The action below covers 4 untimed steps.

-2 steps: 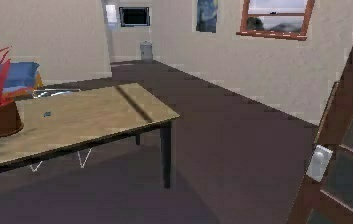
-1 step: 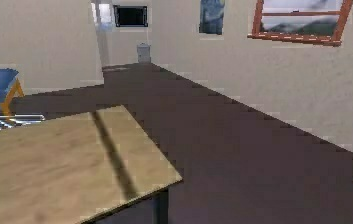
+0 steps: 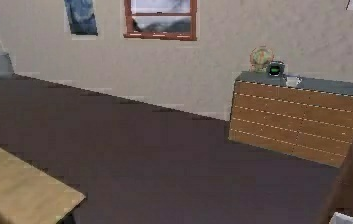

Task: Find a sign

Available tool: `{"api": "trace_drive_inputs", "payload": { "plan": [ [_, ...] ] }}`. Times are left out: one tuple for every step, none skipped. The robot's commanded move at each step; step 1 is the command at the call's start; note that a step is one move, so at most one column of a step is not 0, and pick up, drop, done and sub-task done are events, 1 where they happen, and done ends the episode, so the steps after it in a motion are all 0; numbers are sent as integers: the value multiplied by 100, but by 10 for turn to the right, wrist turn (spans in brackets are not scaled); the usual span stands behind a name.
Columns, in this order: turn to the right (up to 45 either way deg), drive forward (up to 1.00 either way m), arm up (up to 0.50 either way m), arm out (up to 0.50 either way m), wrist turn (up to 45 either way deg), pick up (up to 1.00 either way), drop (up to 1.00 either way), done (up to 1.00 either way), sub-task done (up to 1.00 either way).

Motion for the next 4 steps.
{"api": "trace_drive_inputs", "payload": {
  "plan": [
    [30,0,0,0,0,0,0,0,0],
    [0,80,0,0,0,0,0,0,0],
    [360,0,0,0,0,0,0,0,0],
    [0,100,0,0,0,0,0,0,0]
  ]
}}
